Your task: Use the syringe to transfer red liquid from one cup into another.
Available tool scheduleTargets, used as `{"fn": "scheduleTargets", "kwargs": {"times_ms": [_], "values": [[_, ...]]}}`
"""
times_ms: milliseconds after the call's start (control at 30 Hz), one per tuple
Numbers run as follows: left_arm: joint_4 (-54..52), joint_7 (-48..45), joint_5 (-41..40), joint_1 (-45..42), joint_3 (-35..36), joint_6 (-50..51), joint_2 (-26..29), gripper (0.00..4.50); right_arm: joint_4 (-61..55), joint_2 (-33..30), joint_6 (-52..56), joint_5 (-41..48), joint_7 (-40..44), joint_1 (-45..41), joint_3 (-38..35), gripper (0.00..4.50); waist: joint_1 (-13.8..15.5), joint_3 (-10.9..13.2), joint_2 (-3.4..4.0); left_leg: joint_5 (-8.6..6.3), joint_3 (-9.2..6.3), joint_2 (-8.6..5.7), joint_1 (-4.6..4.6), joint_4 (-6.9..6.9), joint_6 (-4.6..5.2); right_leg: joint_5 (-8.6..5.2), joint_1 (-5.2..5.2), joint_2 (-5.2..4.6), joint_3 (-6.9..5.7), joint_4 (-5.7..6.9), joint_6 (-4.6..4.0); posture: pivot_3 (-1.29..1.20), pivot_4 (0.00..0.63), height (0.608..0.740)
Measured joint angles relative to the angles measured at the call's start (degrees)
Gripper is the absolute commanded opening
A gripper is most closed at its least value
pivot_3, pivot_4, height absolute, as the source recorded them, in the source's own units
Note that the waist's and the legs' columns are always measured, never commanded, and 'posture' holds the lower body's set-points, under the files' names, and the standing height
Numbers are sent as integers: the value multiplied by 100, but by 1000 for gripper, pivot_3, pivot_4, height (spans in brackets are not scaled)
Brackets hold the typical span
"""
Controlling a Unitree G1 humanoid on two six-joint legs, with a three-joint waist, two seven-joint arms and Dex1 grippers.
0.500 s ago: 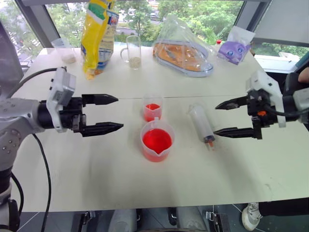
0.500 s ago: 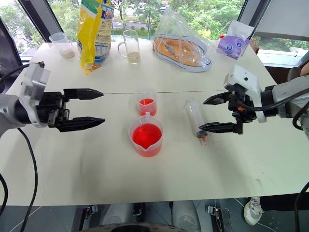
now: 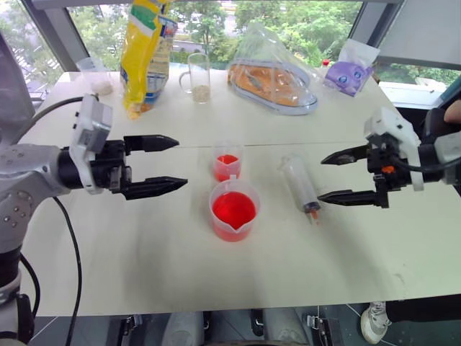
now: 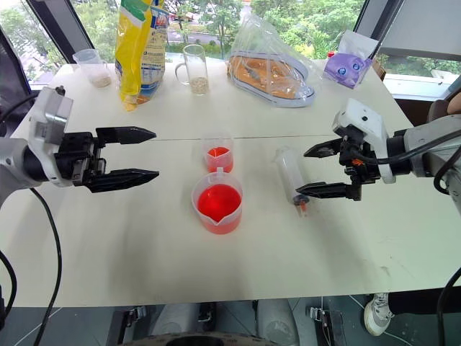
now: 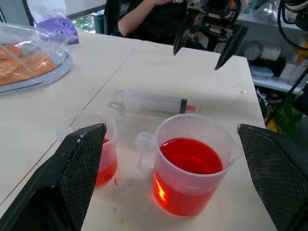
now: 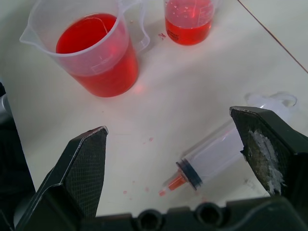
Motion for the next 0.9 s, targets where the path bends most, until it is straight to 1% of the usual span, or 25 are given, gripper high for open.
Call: {"fn": "scheduleTargets", "kwargs": {"times_ms": [200,267,367,533,633,733,900], "values": [[1,21,1,-26,-7,0,0,4500,51,42,348,-95,-218,-250,154,4435,-1,0,0,0,0,0,1,0,0,0,1,0,0,0,-1,0,150,740],[-4,32,1,-19,-11,-2,-5,4500,125,110,617,-137,-362,-372,328,4435,-2,0,0,0,1,0,1,0,0,0,1,0,1,0,-1,0,150,740],[-8,40,4,-14,-28,-30,-59,4500,243,378,1245,-250,-718,-760,659,4435,-15,0,0,0,2,0,4,0,-1,0,1,0,2,3,-2,0,150,740],[2,42,56,-37,-133,-53,-141,4500,753,1061,2343,-525,-1466,-1564,1160,4435,-8,-1,0,1,1,-1,3,1,-1,1,1,1,3,4,-2,0,150,740],[13,43,81,-69,-239,-77,-221,4500,1360,1645,2976,-777,-2041,-1998,1366,4435,-9,-1,-2,1,2,-2,3,1,-1,1,2,1,3,4,-2,0,150,740],[3,53,130,-40,-276,-140,-288,4500,2158,2278,3489,-1097,-2641,-2211,1428,4435,-6,-2,-3,0,2,-4,2,1,0,2,1,0,3,4,-2,0,150,740],[-44,115,177,67,-257,-200,-303,4500,3009,2986,3993,-1351,-3241,-2248,1441,4435,-8,-2,-3,-1,0,-7,-1,-1,2,3,1,-1,2,7,0,0,150,740]]}}
